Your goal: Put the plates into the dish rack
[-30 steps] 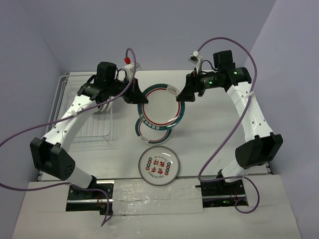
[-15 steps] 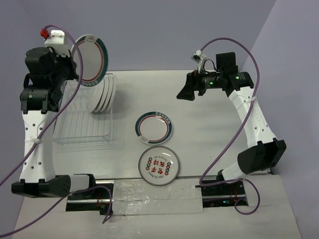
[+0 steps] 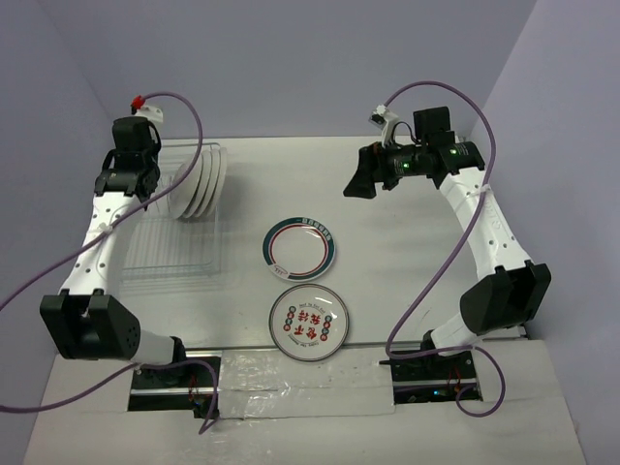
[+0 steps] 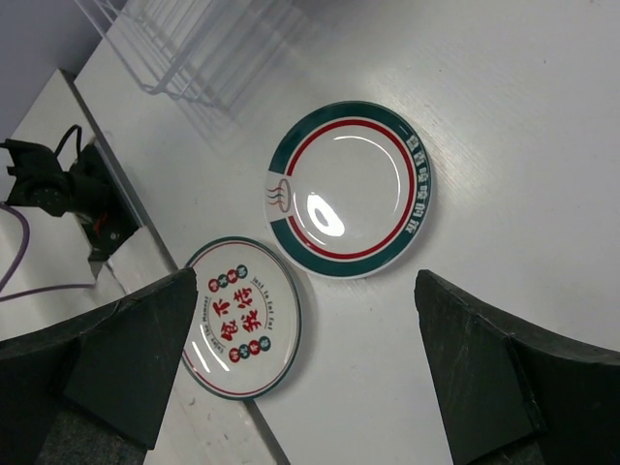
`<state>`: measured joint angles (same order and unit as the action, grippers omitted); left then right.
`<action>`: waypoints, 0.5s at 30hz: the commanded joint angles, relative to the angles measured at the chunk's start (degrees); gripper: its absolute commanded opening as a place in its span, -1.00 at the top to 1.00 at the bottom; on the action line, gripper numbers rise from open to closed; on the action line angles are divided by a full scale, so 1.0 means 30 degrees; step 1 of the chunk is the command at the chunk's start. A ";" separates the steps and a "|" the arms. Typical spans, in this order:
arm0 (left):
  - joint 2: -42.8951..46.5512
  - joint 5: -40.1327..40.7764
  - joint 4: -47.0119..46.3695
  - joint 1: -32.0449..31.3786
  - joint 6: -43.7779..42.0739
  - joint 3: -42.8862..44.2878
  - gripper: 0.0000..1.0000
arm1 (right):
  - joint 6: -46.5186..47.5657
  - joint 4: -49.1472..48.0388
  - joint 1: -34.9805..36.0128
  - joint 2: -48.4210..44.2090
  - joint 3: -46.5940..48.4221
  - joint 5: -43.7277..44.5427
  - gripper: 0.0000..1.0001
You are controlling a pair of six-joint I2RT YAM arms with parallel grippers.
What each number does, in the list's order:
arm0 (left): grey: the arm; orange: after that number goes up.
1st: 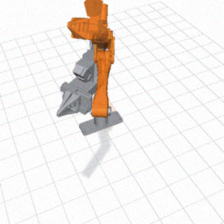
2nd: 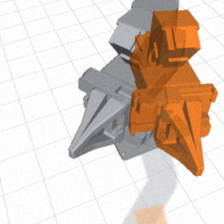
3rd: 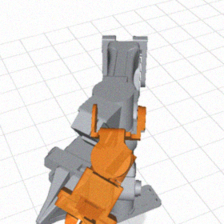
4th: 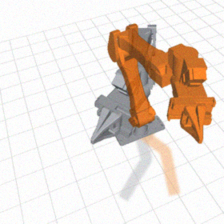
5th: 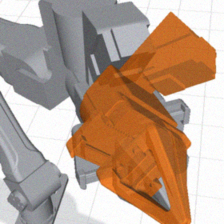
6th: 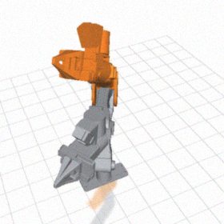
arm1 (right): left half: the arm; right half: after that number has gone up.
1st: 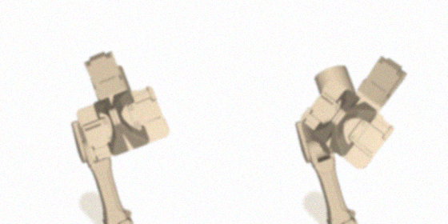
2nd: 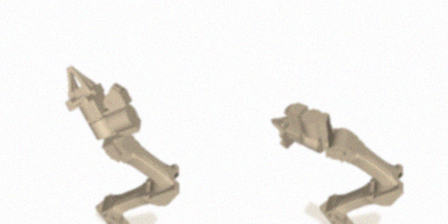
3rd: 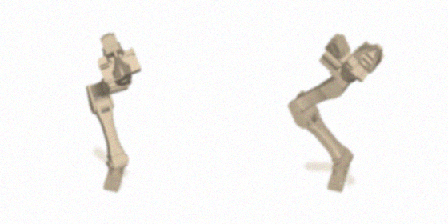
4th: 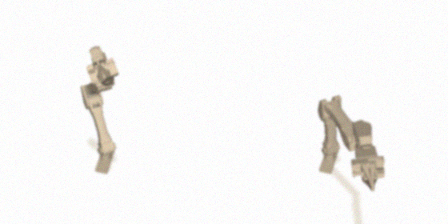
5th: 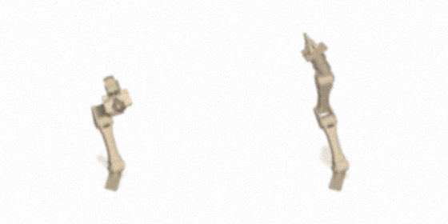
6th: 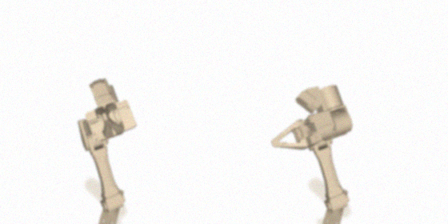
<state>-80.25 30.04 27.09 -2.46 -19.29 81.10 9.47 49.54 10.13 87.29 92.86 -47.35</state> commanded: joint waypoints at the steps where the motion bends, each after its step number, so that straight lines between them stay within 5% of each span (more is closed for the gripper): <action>1: 0.0003 0.0798 -0.3725 -0.0030 -0.0748 0.0418 1.00 | 0.0503 -0.0166 -0.0008 -0.0003 -0.0191 0.0374 -1.00; 15: -0.2781 0.0152 -0.3758 -0.0030 -0.0046 0.0477 0.96 | 0.1001 0.0214 -0.0008 0.0114 -0.0280 0.0931 -1.00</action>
<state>-88.31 30.35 20.32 -2.46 -20.47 80.47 11.35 49.82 10.13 87.57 92.16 -45.19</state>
